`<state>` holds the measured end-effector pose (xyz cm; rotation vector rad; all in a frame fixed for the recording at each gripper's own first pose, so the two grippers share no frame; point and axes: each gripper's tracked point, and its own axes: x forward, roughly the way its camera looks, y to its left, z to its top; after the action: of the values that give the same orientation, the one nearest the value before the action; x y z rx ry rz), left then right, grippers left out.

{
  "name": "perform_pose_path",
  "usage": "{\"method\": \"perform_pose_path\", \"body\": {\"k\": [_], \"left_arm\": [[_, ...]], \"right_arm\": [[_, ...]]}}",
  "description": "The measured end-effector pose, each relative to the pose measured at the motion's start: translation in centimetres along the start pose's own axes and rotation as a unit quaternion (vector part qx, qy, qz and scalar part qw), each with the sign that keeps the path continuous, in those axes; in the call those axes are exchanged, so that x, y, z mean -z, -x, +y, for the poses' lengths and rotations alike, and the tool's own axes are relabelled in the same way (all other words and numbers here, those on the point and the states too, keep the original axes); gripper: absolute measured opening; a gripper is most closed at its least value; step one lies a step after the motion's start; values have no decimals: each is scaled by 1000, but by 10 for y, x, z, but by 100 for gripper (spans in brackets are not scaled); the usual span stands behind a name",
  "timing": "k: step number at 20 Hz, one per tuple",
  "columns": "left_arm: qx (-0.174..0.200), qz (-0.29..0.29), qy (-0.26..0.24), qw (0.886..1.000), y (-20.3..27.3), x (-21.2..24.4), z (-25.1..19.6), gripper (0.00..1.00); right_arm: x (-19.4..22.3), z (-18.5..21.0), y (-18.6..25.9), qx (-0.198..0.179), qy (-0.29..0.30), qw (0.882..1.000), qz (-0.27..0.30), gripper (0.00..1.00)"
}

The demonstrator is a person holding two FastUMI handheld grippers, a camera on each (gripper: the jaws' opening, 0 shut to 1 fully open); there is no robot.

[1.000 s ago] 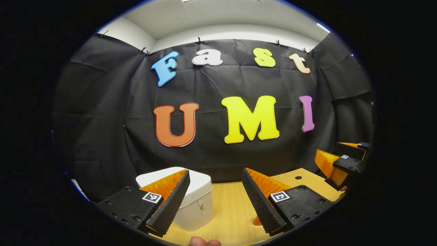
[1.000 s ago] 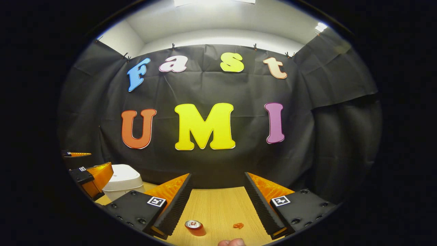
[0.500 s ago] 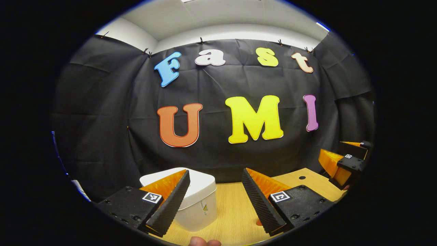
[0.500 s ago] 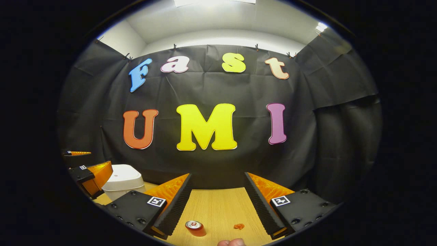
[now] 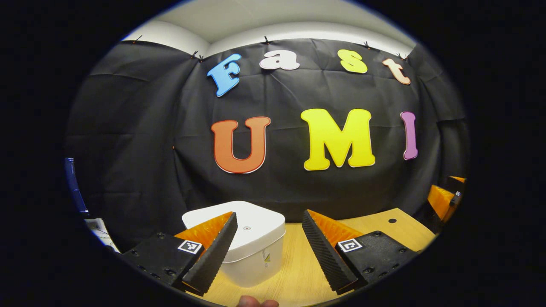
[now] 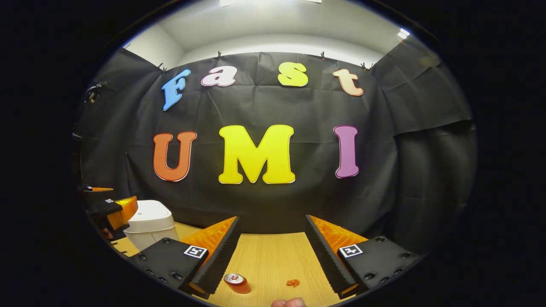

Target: Press the lid of the desktop garbage bin to open it, pick up the crumpled paper on the desktop and throw it into the bin, then pick up the pop can on the desktop and drop it into the bin, and finally close the garbage bin lid.

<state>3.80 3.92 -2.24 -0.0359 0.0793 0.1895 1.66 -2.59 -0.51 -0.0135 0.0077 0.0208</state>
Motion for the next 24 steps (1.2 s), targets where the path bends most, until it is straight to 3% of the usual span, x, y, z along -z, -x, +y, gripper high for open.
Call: {"method": "perform_pose_path", "body": {"k": [8, 12, 17, 19, 22, 24], "left_arm": [[-105, 37, 2, 994, -61, 5, 32, 99], [-147, 81, 44, 985, -77, 25, 43, 79], [-183, 114, 58, 975, -80, 45, 50, 54], [-193, 119, 56, 972, -84, 48, 51, 31], [-204, 132, 59, 968, -86, 55, 50, 11], [-210, 138, 60, 966, -86, 57, 49, 4]], "right_arm": [[1, -21, -27, -13, 0, 1000, 10, 96], [2, -29, -42, -18, -6, 1000, 18, 96], [6, -32, -51, -27, -11, 999, 26, 96], [8, -33, -54, -32, -13, 999, 29, 96], [10, -37, -59, -38, -19, 999, 33, 96], [12, -40, -63, -43, -22, 998, 34, 96]]}}
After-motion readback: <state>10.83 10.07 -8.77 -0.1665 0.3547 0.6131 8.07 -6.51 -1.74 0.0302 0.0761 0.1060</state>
